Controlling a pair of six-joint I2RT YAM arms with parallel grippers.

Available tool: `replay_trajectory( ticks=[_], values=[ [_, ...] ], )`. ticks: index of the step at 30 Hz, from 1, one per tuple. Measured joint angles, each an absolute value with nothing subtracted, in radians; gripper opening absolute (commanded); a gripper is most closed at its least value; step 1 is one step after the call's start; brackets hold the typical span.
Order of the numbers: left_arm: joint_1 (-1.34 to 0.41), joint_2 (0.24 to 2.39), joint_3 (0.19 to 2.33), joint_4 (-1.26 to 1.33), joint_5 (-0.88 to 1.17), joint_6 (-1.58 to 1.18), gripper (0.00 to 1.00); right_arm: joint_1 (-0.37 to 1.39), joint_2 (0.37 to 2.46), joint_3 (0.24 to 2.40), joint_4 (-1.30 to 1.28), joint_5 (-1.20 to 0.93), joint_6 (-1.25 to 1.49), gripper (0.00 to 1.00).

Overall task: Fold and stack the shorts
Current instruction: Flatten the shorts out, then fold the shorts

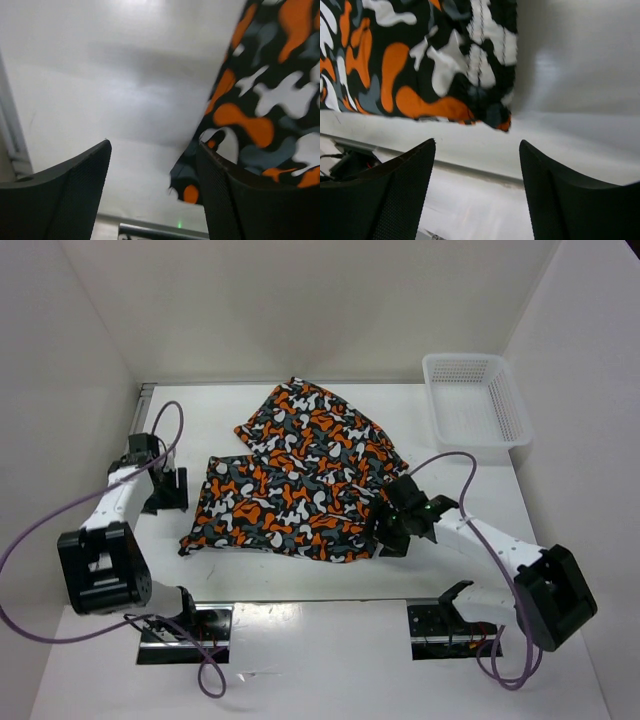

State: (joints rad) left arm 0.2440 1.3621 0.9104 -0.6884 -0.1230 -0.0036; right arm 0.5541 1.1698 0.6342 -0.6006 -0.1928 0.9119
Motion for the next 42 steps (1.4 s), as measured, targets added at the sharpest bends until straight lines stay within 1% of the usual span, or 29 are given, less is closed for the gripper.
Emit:
replay_trajectory(
  ticks=[6, 9, 11, 13, 17, 19, 20, 21, 22, 23, 24, 25, 26, 27, 28, 29, 32, 38, 39, 40, 41, 42],
  values=[
    [0.220, 1.571, 1.148, -0.559, 0.047, -0.003, 0.80, 0.556, 1.271, 0.612, -0.455, -0.189, 0.926, 0.74],
    [0.193, 1.640, 1.233, -0.493, 0.116, -0.004, 0.80, 0.559, 1.274, 0.594, -0.424, -0.195, 0.929, 0.69],
    [0.176, 1.698, 1.277, -0.473, 0.150, -0.004, 0.81, 0.560, 1.275, 0.589, -0.399, -0.198, 0.931, 0.69],
    [0.164, 1.765, 1.309, -0.460, 0.181, -0.003, 0.85, 0.560, 1.283, 0.588, -0.381, -0.201, 0.931, 0.69],
    [0.132, 1.875, 1.324, -0.424, 0.204, -0.004, 0.85, 0.561, 1.328, 0.588, -0.360, -0.208, 0.926, 0.69],
    [0.117, 1.914, 1.335, -0.418, 0.202, -0.005, 0.76, 0.560, 1.342, 0.589, -0.360, -0.218, 0.923, 0.69],
    [0.110, 1.935, 1.345, -0.413, 0.199, -0.006, 0.69, 0.561, 1.345, 0.589, -0.360, -0.221, 0.920, 0.69],
    [0.102, 1.956, 1.357, -0.407, 0.196, -0.004, 0.58, 0.561, 1.345, 0.589, -0.361, -0.226, 0.918, 0.67],
    [0.097, 1.972, 1.367, -0.400, 0.193, -0.008, 0.53, 0.561, 1.346, 0.589, -0.361, -0.231, 0.916, 0.63],
    [0.091, 1.986, 1.376, -0.395, 0.192, -0.007, 0.38, 0.561, 1.347, 0.588, -0.363, -0.234, 0.911, 0.54],
    [0.086, 1.996, 1.384, -0.392, 0.194, -0.009, 0.27, 0.561, 1.348, 0.587, -0.366, -0.239, 0.905, 0.30],
    [0.083, 2.004, 1.390, -0.390, 0.195, -0.010, 0.17, 0.561, 1.348, 0.582, -0.366, -0.244, 0.894, 0.18],
    [0.083, 2.009, 1.395, -0.389, 0.198, -0.005, 0.10, 0.561, 1.348, 0.576, -0.366, -0.249, 0.894, 0.08],
    [0.083, 2.012, 1.400, -0.389, 0.200, -0.006, 0.05, 0.561, 1.348, 0.569, -0.366, -0.255, 0.895, 0.00],
    [0.083, 2.016, 1.407, -0.389, 0.201, -0.006, 0.00, 0.561, 1.348, 0.562, -0.368, -0.260, 0.897, 0.00],
    [0.083, 2.019, 1.416, -0.391, 0.202, -0.006, 0.00, 0.561, 1.348, 0.561, -0.373, -0.266, 0.899, 0.00],
    [0.084, 2.027, 1.449, -0.389, 0.195, -0.005, 0.00, 0.561, 1.333, 0.561, -0.404, -0.277, 0.898, 0.00],
    [0.116, 2.029, 1.562, -0.390, 0.144, -0.006, 0.00, 0.561, 1.243, 0.560, -0.487, -0.328, 0.899, 0.00],
    [0.119, 2.030, 1.581, -0.390, 0.142, -0.007, 0.01, 0.561, 1.231, 0.560, -0.493, -0.336, 0.900, 0.00],
    [0.120, 2.030, 1.597, -0.391, 0.142, -0.007, 0.04, 0.561, 1.217, 0.560, -0.495, -0.341, 0.901, 0.00],
    [0.118, 2.030, 1.606, -0.391, 0.141, -0.008, 0.09, 0.561, 1.201, 0.561, -0.497, -0.345, 0.902, 0.29],
    [0.114, 2.032, 1.610, -0.391, 0.138, -0.007, 0.15, 0.561, 1.187, 0.561, -0.501, -0.350, 0.910, 0.47]
  ],
)
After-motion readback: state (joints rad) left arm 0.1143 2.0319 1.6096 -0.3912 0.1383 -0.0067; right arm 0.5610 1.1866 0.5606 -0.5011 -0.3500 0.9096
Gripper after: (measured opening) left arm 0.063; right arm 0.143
